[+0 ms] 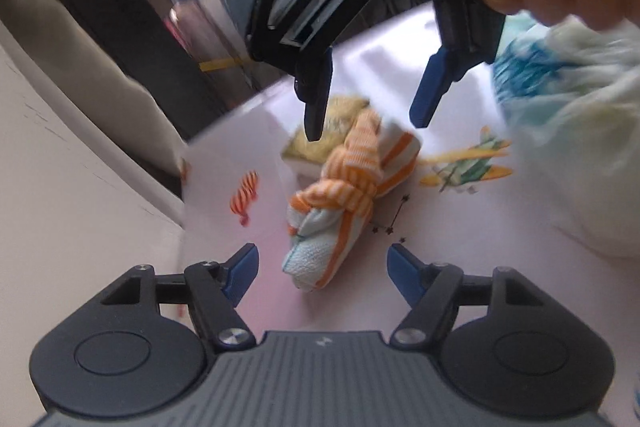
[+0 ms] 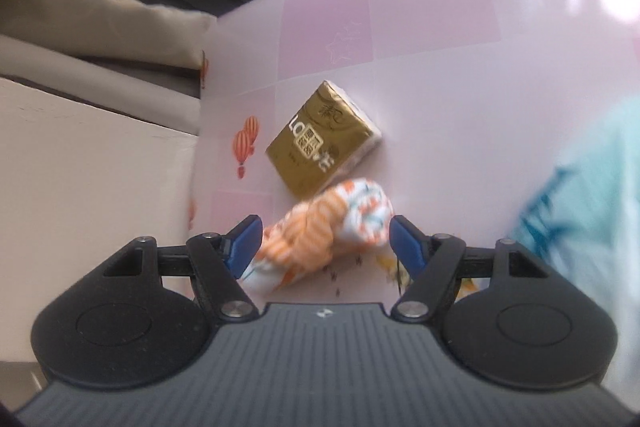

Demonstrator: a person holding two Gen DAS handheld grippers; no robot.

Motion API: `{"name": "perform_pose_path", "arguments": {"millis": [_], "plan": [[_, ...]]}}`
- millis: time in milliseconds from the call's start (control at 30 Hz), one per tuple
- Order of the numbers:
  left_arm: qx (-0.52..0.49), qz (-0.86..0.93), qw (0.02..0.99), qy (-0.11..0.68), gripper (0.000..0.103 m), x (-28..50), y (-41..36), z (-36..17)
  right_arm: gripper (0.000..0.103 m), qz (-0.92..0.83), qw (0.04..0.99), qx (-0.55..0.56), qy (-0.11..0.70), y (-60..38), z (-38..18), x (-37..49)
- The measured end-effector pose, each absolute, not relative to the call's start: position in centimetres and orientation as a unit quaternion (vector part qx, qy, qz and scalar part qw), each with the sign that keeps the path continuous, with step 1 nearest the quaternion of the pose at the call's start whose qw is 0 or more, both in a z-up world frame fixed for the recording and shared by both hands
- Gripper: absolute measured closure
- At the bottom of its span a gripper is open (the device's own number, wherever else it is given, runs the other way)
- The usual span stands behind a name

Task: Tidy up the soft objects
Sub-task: 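Move the left tool to the orange-striped knotted towel on the table, then grasp the orange-striped towel with the left tool, then carry the striped towel into the cardboard box and open the left tool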

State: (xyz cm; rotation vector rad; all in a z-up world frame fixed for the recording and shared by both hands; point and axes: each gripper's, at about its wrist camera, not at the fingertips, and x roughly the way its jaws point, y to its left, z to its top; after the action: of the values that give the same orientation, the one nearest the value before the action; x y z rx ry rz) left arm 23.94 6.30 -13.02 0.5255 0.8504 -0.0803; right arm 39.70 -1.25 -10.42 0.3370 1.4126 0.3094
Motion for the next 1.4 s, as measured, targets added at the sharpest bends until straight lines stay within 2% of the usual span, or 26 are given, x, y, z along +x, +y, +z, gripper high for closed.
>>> {"name": "perform_pose_path", "arguments": {"millis": [100,167,233,333,500,667,900,1033,1167,1400], "plan": [[0.229,-0.031,0.874,0.428,0.034,25.1,6.7,-13.8,0.039,0.142,0.737,0.132,0.648,-0.3,-11.9,39.8],[0.210,-0.032,0.874,0.437,0.053,25.2,6.9,-13.5,0.041,0.157,0.743,0.127,0.638,-0.1,-12.1,39.4],[0.226,-0.010,0.871,0.436,0.064,25.0,6.6,-13.5,0.045,0.163,0.754,0.114,0.626,0.0,-11.6,38.9],[0.212,-0.011,0.873,0.438,0.069,24.1,6.5,-12.5,0.050,0.163,0.762,0.116,0.616,-0.4,-10.6,37.9],[0.204,-0.003,0.887,0.415,0.070,20.8,6.0,-8.8,0.054,0.192,0.775,0.139,0.586,-2.1,-6.7,34.9],[0.202,-0.020,0.908,0.367,0.070,16.8,3.4,-3.3,0.060,0.214,0.795,0.180,0.538,-7.0,-0.2,30.5],[0.211,-0.110,0.926,0.292,0.070,11.8,-5.5,3.4,0.060,0.184,0.838,0.226,0.462,-19.7,9.1,22.9],[0.203,-0.183,0.922,0.274,0.070,9.8,-12.0,5.6,0.060,0.142,0.853,0.258,0.430,-28.4,12.2,18.3],[0.186,-0.250,0.905,0.288,0.070,9.4,-17.7,5.9,0.060,0.088,0.863,0.278,0.413,-36.1,13.4,14.1],[0.064,-0.352,0.839,0.410,0.070,11.8,-25.3,3.6,0.061,0.017,0.856,0.317,0.407,-46.5,12.3,10.1]]}}
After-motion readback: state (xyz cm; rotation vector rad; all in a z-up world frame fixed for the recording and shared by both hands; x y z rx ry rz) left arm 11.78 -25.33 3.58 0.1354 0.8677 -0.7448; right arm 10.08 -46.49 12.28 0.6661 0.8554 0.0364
